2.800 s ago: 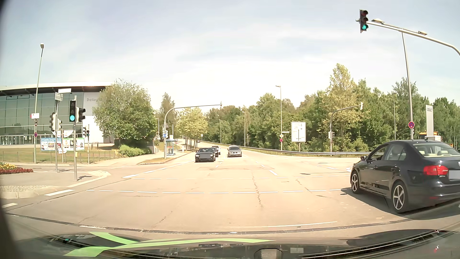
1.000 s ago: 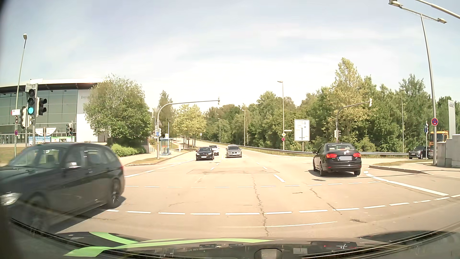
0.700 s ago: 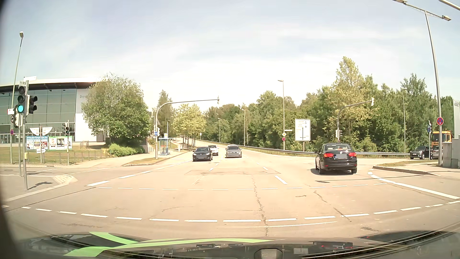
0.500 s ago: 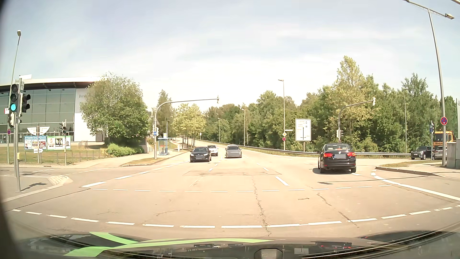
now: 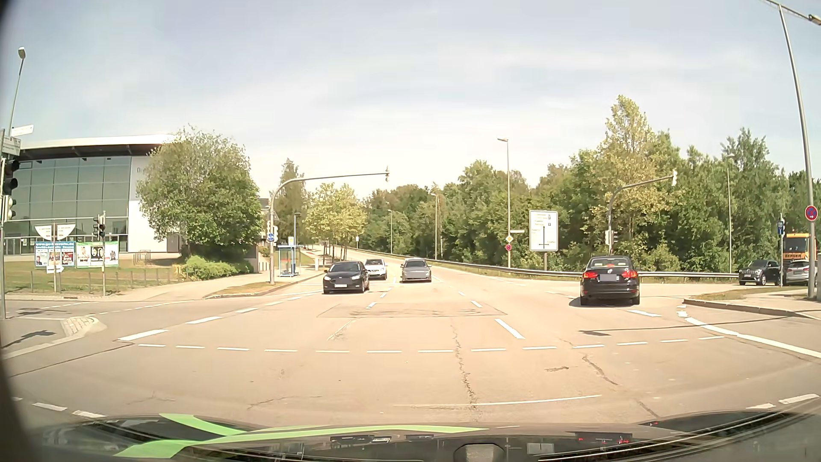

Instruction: Follow the waypoints while adhering to traffic rules and regulations

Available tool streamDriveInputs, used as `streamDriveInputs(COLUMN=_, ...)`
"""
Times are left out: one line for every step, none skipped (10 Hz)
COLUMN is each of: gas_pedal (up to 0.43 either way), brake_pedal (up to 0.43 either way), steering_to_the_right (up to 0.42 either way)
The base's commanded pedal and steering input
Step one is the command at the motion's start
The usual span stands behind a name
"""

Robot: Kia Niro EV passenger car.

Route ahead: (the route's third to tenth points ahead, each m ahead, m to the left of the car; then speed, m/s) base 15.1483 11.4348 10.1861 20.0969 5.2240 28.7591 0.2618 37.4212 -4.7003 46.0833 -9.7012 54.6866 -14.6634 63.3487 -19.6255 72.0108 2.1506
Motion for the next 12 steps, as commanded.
streamDriveInputs(gas_pedal=0.000, brake_pedal=0.006, steering_to_the_right=0.000)
streamDriveInputs(gas_pedal=0.000, brake_pedal=0.012, steering_to_the_right=0.000)
streamDriveInputs(gas_pedal=0.000, brake_pedal=0.030, steering_to_the_right=0.000)
streamDriveInputs(gas_pedal=0.000, brake_pedal=0.043, steering_to_the_right=0.000)
streamDriveInputs(gas_pedal=0.000, brake_pedal=0.049, steering_to_the_right=0.000)
streamDriveInputs(gas_pedal=0.000, brake_pedal=0.061, steering_to_the_right=0.000)
streamDriveInputs(gas_pedal=0.000, brake_pedal=0.073, steering_to_the_right=0.000)
streamDriveInputs(gas_pedal=0.000, brake_pedal=0.091, steering_to_the_right=0.000)
streamDriveInputs(gas_pedal=0.000, brake_pedal=0.104, steering_to_the_right=0.000)
streamDriveInputs(gas_pedal=0.000, brake_pedal=0.122, steering_to_the_right=0.000)
streamDriveInputs(gas_pedal=0.000, brake_pedal=0.152, steering_to_the_right=0.000)
streamDriveInputs(gas_pedal=0.000, brake_pedal=0.171, steering_to_the_right=0.000)
